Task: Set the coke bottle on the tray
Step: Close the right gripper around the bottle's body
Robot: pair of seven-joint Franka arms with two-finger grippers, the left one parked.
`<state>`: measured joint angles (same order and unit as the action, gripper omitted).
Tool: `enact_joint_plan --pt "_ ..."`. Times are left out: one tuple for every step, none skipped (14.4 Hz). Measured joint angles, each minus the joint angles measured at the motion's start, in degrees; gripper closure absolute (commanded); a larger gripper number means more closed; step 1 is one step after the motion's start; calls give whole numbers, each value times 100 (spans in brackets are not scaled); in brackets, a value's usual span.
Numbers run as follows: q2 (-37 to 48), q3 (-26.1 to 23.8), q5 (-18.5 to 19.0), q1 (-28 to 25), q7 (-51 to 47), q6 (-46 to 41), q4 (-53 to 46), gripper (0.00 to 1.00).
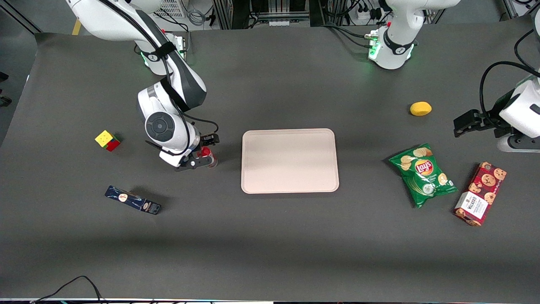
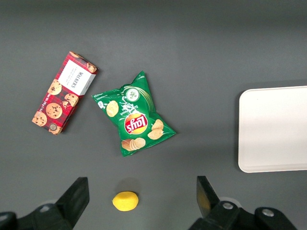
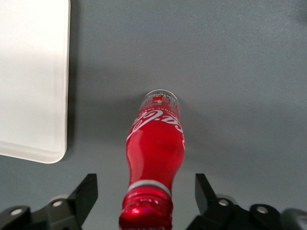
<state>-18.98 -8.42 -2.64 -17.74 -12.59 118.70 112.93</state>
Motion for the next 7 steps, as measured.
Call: enact_joint_plan --pt "0 0 0 0 -1 0 1 12" --pt "0 0 0 0 -1 0 2 12" --pt "0 0 0 0 -1 0 2 12" --pt "0 0 0 1 -1 4 1 12" --pt "0 0 0 3 -1 19 -4 12" --pt "0 0 0 4 -1 59 -10 12" --pt "0 0 0 5 -1 143 -14 12"
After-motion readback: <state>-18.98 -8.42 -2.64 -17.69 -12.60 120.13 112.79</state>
